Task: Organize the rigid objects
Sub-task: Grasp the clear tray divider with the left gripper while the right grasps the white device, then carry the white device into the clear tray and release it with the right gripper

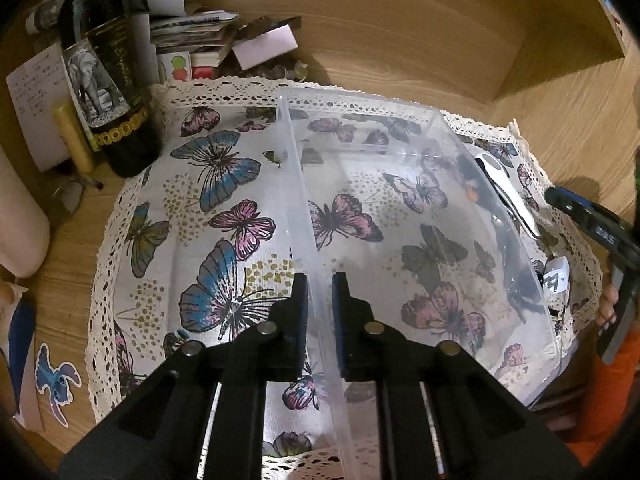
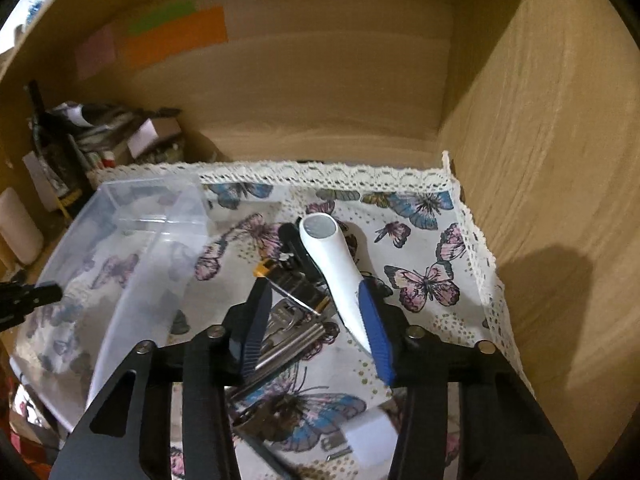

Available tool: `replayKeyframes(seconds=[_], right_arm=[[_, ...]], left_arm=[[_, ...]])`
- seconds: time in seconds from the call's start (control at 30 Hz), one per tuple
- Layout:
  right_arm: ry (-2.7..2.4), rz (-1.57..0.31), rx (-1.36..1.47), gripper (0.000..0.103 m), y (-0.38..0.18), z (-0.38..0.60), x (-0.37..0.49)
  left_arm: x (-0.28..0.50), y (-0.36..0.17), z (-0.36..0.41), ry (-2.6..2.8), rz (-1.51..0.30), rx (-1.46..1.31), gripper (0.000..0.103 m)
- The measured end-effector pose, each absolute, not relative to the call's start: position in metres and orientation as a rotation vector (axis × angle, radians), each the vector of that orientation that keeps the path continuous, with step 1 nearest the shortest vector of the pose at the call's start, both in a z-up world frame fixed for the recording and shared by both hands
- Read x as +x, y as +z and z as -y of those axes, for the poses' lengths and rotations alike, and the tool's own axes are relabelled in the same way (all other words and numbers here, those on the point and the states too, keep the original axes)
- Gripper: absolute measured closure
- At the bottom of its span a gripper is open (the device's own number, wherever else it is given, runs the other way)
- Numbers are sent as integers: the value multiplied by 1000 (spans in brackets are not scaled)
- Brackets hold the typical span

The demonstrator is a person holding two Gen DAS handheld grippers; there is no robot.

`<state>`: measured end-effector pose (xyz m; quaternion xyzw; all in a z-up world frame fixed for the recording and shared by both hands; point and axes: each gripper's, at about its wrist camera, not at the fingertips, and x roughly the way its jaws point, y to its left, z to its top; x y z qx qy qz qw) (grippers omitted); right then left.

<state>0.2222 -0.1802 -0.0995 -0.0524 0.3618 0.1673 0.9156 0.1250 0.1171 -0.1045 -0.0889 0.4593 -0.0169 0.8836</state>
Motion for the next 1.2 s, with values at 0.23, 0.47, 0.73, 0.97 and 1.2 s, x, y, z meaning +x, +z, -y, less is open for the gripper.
replayKeyframes(seconds=[0.23, 0.47, 0.73, 0.97, 1.2], right_arm=[[332, -868, -140, 66, -119, 174, 270], [334, -982, -179, 68, -140, 166, 305], [321, -1009, -206, 68, -152, 157, 319], [324, -986, -184, 74, -141, 162, 307], [348, -880, -164, 74, -99, 168, 277]], left_arm=[[127, -104, -120, -44, -954, -198, 91], [128, -104, -121, -47, -949, -205, 91], [127, -104, -120, -45, -941, -196, 91], [127, -104, -119, -42, -937, -186, 91], [127, -103, -117, -37, -934, -170, 91]])
